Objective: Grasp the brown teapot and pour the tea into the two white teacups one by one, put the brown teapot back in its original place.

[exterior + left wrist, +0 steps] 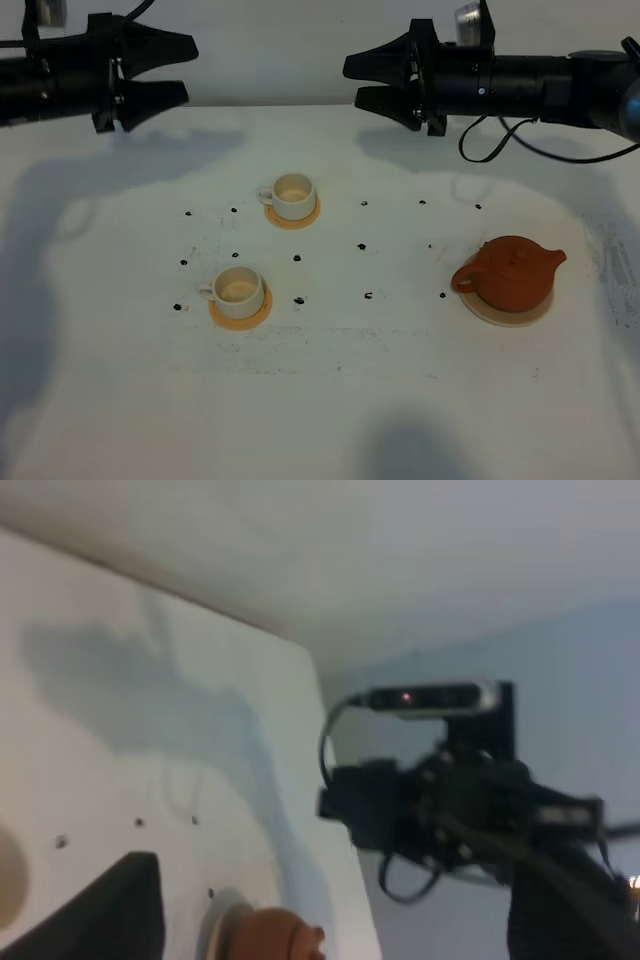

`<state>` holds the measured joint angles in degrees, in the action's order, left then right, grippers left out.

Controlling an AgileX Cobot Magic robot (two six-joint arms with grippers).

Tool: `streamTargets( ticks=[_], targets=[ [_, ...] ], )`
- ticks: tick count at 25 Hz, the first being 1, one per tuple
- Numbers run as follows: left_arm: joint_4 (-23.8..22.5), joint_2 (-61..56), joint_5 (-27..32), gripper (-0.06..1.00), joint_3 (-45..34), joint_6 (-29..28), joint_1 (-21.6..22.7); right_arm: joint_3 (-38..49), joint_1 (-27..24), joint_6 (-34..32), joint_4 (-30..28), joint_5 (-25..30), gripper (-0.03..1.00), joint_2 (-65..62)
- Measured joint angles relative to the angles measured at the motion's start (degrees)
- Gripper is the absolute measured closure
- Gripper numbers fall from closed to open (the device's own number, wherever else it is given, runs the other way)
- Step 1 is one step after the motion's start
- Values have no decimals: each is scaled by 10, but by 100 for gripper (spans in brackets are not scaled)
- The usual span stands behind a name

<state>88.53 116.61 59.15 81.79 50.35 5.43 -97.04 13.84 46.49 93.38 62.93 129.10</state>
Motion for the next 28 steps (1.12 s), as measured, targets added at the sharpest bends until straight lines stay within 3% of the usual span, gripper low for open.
streamTargets(
  ticks=[2, 5, 10, 14, 22, 25, 28],
  targets=[
    [-34, -15, -4, 29, 10, 2, 0, -4, -3, 11, -24, -13, 47, -12],
    [-107, -54, -35, 29, 17, 1, 0, -21, -6, 12, -105, -51, 47, -35],
    [-272, -139, -116, 29, 19, -38, -1, -41, -6, -55, -294, -128, 47, -83],
    [-421, -192, -157, 29, 19, -111, -1, -41, -6, -122, -445, -174, 48, -112],
    [-686, -257, -170, 29, 19, -287, -1, -46, 13, -247, -695, -186, 49, -137],
    [-757, -283, -157, 31, 19, -339, -1, -46, 27, -299, -787, -182, 49, -153],
    [-788, -327, -157, 34, 11, -362, -1, -46, 36, -331, -839, -182, 49, -178]
  ],
)
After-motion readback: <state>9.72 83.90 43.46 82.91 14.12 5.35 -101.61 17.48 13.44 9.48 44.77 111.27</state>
